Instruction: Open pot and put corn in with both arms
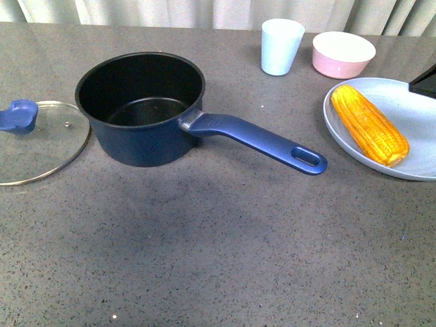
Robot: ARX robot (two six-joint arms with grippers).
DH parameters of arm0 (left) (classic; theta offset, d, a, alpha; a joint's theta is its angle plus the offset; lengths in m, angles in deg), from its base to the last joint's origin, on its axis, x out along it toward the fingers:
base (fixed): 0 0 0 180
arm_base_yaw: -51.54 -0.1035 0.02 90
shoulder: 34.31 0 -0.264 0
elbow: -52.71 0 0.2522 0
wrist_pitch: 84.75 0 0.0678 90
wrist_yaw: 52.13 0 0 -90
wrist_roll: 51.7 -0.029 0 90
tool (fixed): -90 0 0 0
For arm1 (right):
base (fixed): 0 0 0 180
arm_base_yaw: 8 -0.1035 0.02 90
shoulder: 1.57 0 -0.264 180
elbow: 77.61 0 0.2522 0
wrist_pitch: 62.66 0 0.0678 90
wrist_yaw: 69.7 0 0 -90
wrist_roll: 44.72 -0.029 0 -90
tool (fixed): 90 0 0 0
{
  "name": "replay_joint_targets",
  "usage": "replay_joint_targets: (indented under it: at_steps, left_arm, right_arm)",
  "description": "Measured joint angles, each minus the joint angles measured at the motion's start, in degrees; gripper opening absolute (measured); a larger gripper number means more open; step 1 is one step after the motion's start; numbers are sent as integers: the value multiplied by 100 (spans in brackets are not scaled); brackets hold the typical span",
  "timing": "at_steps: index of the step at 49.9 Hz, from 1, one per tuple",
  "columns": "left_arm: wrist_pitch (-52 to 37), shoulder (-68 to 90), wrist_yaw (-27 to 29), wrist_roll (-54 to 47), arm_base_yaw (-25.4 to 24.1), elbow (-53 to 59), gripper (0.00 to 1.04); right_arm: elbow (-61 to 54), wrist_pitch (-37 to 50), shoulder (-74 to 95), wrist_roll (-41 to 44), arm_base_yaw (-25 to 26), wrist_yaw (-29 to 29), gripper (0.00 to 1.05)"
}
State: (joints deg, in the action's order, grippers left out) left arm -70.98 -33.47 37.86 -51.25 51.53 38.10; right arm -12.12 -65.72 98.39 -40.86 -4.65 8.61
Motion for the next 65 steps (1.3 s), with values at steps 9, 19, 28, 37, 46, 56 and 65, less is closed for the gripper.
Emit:
replay_joint_targets:
  at_steps: [9, 19, 28, 37, 46, 56, 65]
  left_arm:
    - [0, 0, 0, 0, 0, 0, 96]
    - [0, 0, 0, 0, 0, 0, 96]
    - [0, 0, 2, 2, 0, 0, 96]
    - [0, 0, 0, 0, 0, 0, 96]
    - [0, 2, 0, 0, 0, 0, 96]
    - [0, 0, 0, 2, 0, 0, 96]
    - [0, 0, 0, 0, 0, 0, 96]
  right_arm:
    - [369, -81, 483, 125, -225, 144, 96]
    - [743, -219, 1016, 229, -529, 267, 96]
    - [942, -264, 1460, 260, -713, 442, 96]
    - [981, -264, 1681, 254, -739, 503, 93]
    - [1043, -284, 1744, 238, -717, 566, 70]
    - [1049, -323, 1735, 212, -629, 400, 38]
    - [994, -459, 1283, 155, -529, 37, 26]
